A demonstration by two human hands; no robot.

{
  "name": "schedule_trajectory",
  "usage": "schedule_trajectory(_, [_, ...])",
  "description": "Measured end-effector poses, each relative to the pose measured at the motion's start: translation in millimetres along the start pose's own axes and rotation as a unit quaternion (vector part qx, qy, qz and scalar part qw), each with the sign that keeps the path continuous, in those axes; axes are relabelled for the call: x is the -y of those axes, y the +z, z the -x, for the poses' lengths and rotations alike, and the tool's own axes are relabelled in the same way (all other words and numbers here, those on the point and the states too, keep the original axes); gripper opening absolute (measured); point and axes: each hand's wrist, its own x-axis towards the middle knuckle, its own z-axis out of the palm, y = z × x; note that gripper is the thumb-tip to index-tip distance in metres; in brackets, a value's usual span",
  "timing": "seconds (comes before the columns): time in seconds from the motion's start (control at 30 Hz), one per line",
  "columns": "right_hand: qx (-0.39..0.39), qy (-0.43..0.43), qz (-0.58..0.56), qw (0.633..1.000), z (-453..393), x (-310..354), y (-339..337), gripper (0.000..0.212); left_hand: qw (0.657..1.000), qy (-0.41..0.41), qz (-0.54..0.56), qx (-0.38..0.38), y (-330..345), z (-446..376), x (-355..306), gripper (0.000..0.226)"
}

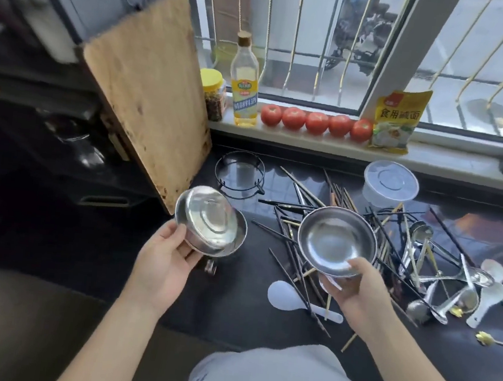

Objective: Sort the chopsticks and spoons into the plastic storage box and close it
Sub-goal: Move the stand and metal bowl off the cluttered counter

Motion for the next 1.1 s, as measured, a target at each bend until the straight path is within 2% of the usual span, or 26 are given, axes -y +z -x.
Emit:
schedule_trajectory(0.07, [0.018,0.0,0.009,1.0,0,0,11,0.011,0.998,0.047,-0.044,-0.008,-7,-7,-3,0.038])
schedule_trajectory(0.1, [0.032,-0.001,0.011,0.999,2,0,15,0.013,0.987,0.092,-0.134,-0.016,-10,-11,-2,0.031])
schedule_trajectory(0.13, [0.044,-0.005,0.017,0.999,1,1,15,0.011,0.949,0.158,-0.271,-0.026,-14,-17,2,0.023])
schedule_trajectory(0.17, [0.052,-0.007,0.018,0.998,1,2,15,0.009,0.876,0.23,-0.423,-0.027,-18,-25,9,0.017])
schedule_trajectory(0.2, [0.057,-0.009,0.021,0.998,0,3,14,0.013,0.778,0.29,-0.557,-0.009,-21,-35,17,0.015])
schedule_trajectory(0.23, [0.061,-0.01,0.023,0.998,-1,4,12,0.019,0.681,0.322,-0.657,0.02,-23,-45,28,0.018])
schedule_trajectory(0.27, [0.063,-0.012,0.034,0.997,-2,5,10,0.022,0.606,0.32,-0.726,0.054,-26,-54,40,0.023])
schedule_trajectory(0.3, [0.068,-0.015,0.047,0.996,-2,6,9,0.024,0.56,0.3,-0.769,0.076,-28,-62,51,0.027])
schedule_trajectory(0.33, [0.076,-0.021,0.065,0.995,-1,7,8,0.026,0.53,0.279,-0.796,0.086,-31,-68,61,0.029])
schedule_trajectory(0.43, [0.087,-0.066,0.14,0.984,2,7,8,0.032,0.463,0.29,-0.833,0.093,-37,-79,74,0.032])
schedule_trajectory(0.5, [0.078,-0.096,0.204,0.971,5,8,13,0.04,0.445,0.303,-0.838,0.093,-41,-81,76,0.035])
schedule_trajectory(0.6, [0.076,-0.143,0.289,0.944,7,5,31,0.05,0.442,0.303,-0.84,0.089,-44,-85,75,0.04])
schedule_trajectory(0.77, [0.09,-0.248,0.4,0.878,12,-9,64,0.061,0.437,0.345,-0.828,0.065,-44,-80,79,0.021])
schedule_trajectory(0.87, [0.084,-0.286,0.43,0.852,13,-20,70,0.072,0.429,0.384,-0.816,0.06,-52,-75,84,0.022])
schedule_trajectory(1.0, [0.079,-0.317,0.468,0.821,13,-33,65,0.076,0.42,0.414,-0.806,0.052,-54,-74,88,0.033])
schedule_trajectory(1.1, [0.075,-0.317,0.484,0.812,13,-36,64,0.08,0.438,0.421,-0.793,0.033,-53,-77,87,0.033])
